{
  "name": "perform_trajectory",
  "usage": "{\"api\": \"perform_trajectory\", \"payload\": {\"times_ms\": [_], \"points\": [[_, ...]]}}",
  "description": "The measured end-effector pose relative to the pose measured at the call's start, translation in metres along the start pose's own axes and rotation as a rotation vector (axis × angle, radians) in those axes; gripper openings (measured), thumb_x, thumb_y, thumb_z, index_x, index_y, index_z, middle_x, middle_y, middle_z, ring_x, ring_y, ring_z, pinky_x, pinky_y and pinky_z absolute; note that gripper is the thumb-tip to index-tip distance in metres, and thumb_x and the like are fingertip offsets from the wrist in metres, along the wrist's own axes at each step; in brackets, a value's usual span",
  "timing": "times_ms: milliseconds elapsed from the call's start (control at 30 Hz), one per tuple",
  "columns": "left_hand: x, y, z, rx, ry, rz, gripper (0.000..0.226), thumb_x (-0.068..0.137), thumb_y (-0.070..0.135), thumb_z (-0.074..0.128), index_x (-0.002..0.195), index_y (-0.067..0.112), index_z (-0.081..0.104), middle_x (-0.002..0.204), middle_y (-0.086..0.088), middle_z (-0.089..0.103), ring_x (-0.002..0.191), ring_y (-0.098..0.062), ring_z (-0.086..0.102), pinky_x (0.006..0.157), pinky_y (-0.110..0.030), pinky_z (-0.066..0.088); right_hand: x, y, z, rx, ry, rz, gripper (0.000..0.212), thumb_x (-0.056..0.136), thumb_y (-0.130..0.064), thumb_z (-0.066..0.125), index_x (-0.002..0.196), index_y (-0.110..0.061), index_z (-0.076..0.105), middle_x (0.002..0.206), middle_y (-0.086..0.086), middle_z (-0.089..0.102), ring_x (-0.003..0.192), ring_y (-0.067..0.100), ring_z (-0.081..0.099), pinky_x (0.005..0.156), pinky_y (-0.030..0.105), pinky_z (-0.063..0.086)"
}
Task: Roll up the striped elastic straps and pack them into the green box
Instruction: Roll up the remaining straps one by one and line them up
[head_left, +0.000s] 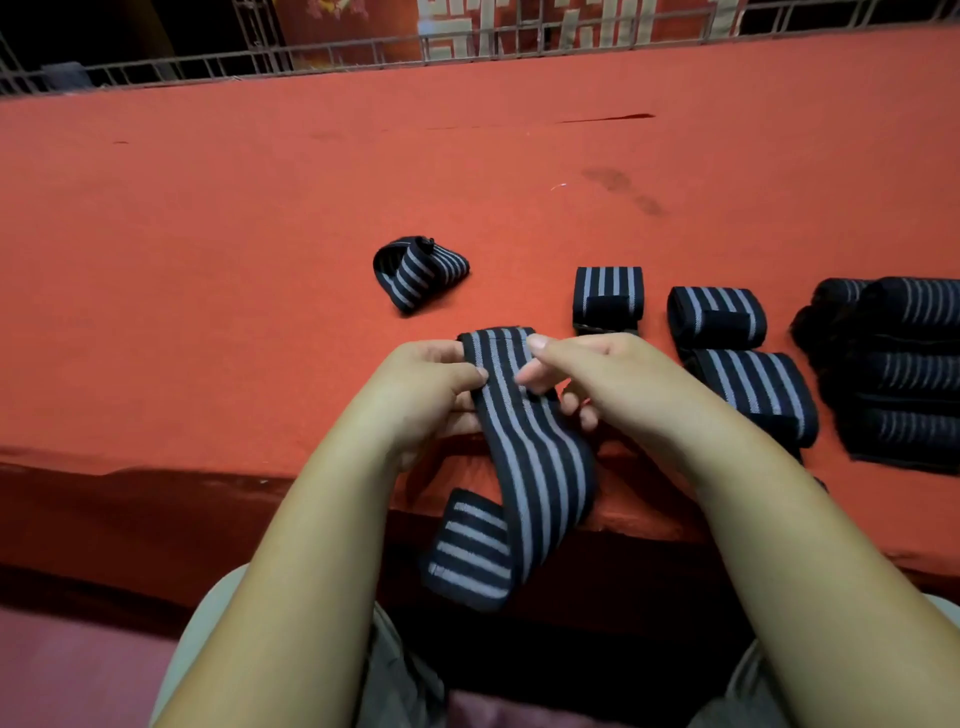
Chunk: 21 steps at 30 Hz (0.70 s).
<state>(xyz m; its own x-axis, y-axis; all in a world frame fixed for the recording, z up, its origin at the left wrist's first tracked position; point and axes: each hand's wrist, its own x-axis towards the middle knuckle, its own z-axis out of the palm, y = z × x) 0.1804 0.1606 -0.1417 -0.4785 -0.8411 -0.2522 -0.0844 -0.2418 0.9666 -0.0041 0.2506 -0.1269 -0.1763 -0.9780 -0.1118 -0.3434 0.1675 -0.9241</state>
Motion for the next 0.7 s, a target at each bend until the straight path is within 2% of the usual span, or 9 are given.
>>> {"api": "perform_trajectory", "payload": {"times_ms": [100,167,233,367,433,533,567,633,700], "points": [[-0.008,0.002,-0.003,0.028,-0.078,0.035,0.024,0.107,-0.003,0.056,0.124,0.003,0.072,0.100,-0.011,0.081,0.068,-0.011,0.075,0.058,-0.024,0.060,0.010,0.008,0.000,-0.113,0.238,0.078,0.043,0.098,-0.063,0.061,0.099,-0.024,0.078,0.087,-0.006,0.079,0.079,0.018,0.074,0.076,0.041,0.061],[-0.012,0.003,-0.006,0.038,-0.149,0.037,0.025,0.106,0.000,0.059,0.127,0.005,0.072,0.110,-0.014,0.081,0.081,-0.018,0.078,0.064,-0.028,0.062,0.014,0.013,0.002,-0.018,0.188,0.125,0.052,0.095,-0.064,0.064,0.102,-0.016,0.080,0.090,-0.002,0.083,0.088,0.021,0.080,0.094,0.051,0.062],[-0.015,0.002,-0.008,0.059,-0.199,0.029,0.025,0.105,0.003,0.062,0.128,0.005,0.072,0.115,-0.017,0.080,0.088,-0.022,0.079,0.069,-0.031,0.063,0.015,0.016,0.004,0.117,0.094,0.118,0.048,0.098,-0.057,0.067,0.104,-0.013,0.083,0.096,0.001,0.084,0.095,0.024,0.081,0.102,0.054,0.059],[-0.018,0.003,-0.014,0.154,-0.203,-0.011,0.027,0.103,0.020,0.071,0.117,-0.002,0.074,0.110,-0.015,0.081,0.093,-0.026,0.075,0.076,-0.037,0.063,0.017,0.020,0.007,0.291,0.089,0.020,0.034,0.100,-0.038,0.071,0.105,-0.005,0.080,0.102,0.013,0.082,0.100,0.035,0.079,0.095,0.049,0.059],[-0.018,0.006,-0.016,0.266,-0.076,0.006,0.033,0.100,0.038,0.075,0.109,0.007,0.078,0.102,-0.009,0.082,0.088,-0.021,0.075,0.071,-0.035,0.058,0.017,0.019,0.008,0.345,0.079,-0.019,0.021,0.100,-0.027,0.071,0.104,-0.009,0.081,0.103,0.014,0.082,0.100,0.033,0.079,0.095,0.049,0.058],[-0.015,0.006,-0.018,0.462,0.233,0.227,0.037,0.085,0.047,0.089,0.107,0.024,0.071,0.104,-0.001,0.076,0.086,-0.016,0.074,0.069,-0.035,0.059,0.014,0.016,0.007,0.319,0.052,-0.064,0.017,0.102,-0.019,0.067,0.106,-0.015,0.083,0.105,0.012,0.082,0.102,0.031,0.078,0.100,0.049,0.057],[-0.013,0.005,-0.019,0.491,0.257,0.317,0.039,0.082,0.044,0.092,0.112,0.032,0.069,0.111,0.005,0.073,0.090,-0.013,0.071,0.073,-0.033,0.059,0.011,0.014,0.007,0.298,0.026,-0.072,0.019,0.103,-0.020,0.065,0.110,-0.017,0.083,0.107,0.011,0.082,0.106,0.032,0.078,0.103,0.051,0.057],[-0.012,0.004,-0.019,0.584,0.170,0.447,0.045,0.084,0.040,0.091,0.123,0.047,0.070,0.124,0.017,0.065,0.102,-0.009,0.065,0.083,-0.024,0.054,0.007,0.011,0.008,0.299,-0.043,-0.082,0.023,0.107,-0.018,0.060,0.119,-0.018,0.080,0.112,0.012,0.081,0.111,0.035,0.077,0.109,0.055,0.055],[-0.011,0.002,-0.019,0.651,0.073,0.505,0.047,0.087,0.039,0.089,0.129,0.050,0.072,0.128,0.022,0.063,0.109,-0.004,0.063,0.084,-0.013,0.045,0.003,0.010,0.010,0.291,-0.069,-0.092,0.026,0.110,-0.018,0.056,0.123,-0.016,0.079,0.113,0.014,0.081,0.111,0.036,0.077,0.108,0.057,0.055]]}}
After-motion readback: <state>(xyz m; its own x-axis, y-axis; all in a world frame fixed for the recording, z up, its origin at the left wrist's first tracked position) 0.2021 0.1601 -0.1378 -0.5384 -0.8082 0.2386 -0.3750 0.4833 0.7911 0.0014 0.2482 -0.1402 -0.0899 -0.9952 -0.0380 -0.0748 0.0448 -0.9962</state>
